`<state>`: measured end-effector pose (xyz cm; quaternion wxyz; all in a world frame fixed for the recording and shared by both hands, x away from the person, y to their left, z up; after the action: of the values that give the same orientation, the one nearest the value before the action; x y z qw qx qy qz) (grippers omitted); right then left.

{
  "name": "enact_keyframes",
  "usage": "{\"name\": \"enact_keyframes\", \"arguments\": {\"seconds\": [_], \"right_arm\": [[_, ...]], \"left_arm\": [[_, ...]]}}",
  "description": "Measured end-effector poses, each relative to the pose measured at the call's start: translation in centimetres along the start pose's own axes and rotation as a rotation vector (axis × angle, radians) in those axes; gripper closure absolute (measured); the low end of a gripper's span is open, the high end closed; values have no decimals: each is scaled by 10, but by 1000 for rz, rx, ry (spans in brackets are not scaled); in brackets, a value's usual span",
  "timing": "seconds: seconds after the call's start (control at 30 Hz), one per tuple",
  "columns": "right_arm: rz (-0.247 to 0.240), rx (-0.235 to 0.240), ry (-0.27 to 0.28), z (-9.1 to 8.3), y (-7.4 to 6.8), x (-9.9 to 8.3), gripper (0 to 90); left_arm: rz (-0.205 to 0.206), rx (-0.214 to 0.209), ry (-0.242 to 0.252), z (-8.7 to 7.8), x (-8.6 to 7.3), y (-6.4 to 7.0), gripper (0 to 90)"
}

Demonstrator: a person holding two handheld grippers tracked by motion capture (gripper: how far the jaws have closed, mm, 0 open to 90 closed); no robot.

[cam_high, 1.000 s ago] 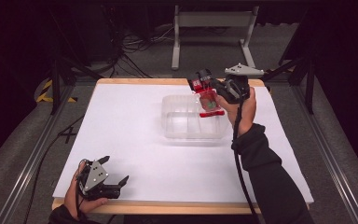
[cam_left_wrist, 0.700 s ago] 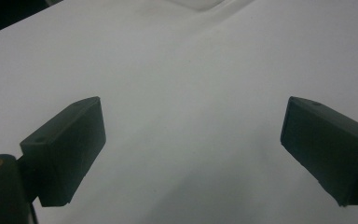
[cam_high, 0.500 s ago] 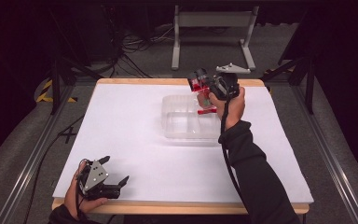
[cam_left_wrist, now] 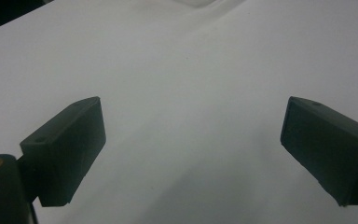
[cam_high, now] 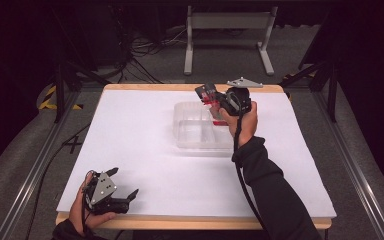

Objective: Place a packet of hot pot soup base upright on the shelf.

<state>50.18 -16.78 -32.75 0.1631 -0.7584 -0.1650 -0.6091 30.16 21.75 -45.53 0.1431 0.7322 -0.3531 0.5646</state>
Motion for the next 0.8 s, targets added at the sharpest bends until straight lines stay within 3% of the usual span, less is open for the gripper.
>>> {"name": "enact_keyframes", "arguments": {"seconds": [0.4, 0.57, 0.8], "right_arm": [[-43, 57, -41, -25, 8, -21, 890], [-98, 97, -83, -32, 5, -25, 874], [-161, 98, -120, -38, 6, -25, 852]], "left_arm": [[1, 9, -7, 0, 1, 1, 74], [0, 6, -6, 0, 0, 0, 74], [2, 6, -8, 0, 1, 0, 74]]}}
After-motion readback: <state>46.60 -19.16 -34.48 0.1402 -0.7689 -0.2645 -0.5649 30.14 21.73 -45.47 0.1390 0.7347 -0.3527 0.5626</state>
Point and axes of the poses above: each handheld gripper's, and its own axes: z roughly forward along the jaws, x roughly out of its top, y roughly to its right, the point moved 1 cm from there along z, roughly forward along the jaws, and after that the axes turned 13 degrees about y, right-handed, at the moved point
